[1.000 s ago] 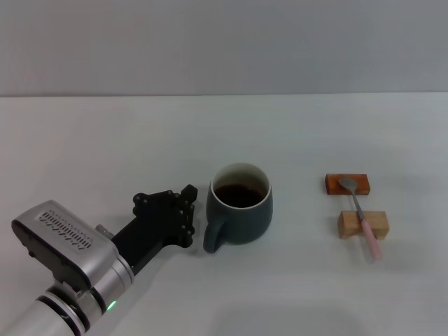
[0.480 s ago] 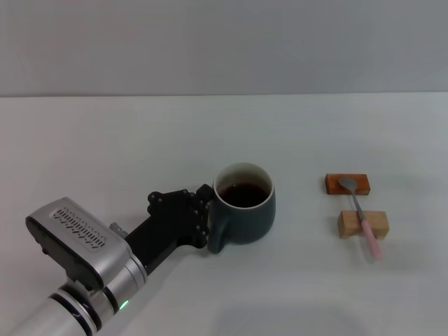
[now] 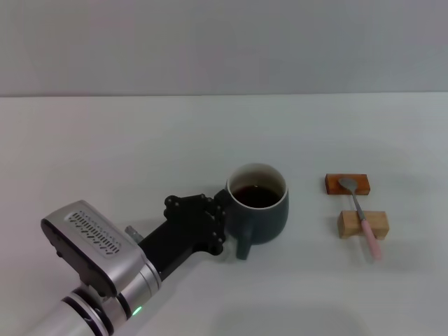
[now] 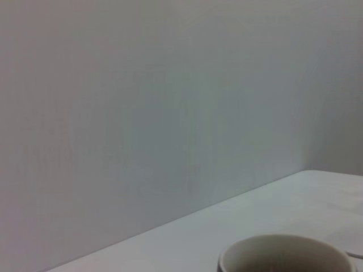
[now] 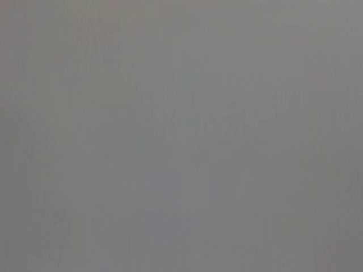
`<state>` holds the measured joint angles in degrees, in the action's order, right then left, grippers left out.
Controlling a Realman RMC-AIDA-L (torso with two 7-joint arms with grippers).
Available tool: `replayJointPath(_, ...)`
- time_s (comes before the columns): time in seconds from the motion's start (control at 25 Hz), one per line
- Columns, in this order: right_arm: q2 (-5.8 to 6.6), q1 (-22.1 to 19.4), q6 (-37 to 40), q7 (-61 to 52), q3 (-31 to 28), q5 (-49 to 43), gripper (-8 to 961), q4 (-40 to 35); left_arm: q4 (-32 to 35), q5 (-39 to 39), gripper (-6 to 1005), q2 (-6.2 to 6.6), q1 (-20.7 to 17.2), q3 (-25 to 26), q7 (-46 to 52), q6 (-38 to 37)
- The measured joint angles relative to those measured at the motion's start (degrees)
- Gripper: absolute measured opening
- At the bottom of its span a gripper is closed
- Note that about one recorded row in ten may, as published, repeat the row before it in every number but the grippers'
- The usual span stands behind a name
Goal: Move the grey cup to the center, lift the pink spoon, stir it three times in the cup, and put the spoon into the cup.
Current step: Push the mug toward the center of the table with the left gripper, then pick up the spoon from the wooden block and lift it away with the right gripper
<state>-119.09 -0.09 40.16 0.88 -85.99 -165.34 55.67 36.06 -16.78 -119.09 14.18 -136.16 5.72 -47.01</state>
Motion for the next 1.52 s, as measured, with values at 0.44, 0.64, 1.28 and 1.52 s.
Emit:
replayJointPath(0.44,-0.12,-0.21,0.00,0.00,2.23,0.00,736,-0.18,-1.34,-5.19,10,0.37,-0.28,8.20,-1.78,-2.65)
replayJointPath(0.64,-0.23,-1.09,0.01,0.00,4.75,0.02,736,0.32,-2.60,-5.20,10,0.77,-0.42,19.15,-2.46,-3.54)
replayJointPath(1.28,-0.48,-9.35,0.55,0.15,19.09,2.21,736,4.37,-4.97,-4.60,174,1.47,-0.46,40.17,-2.44,-3.60)
replayJointPath(1.52,-0.39,-12.12,0.66,0.39,27.03,2.32,736,5.41,-4.96,-4.56,222,1.65,-0.37,41.76,-2.73,-3.65)
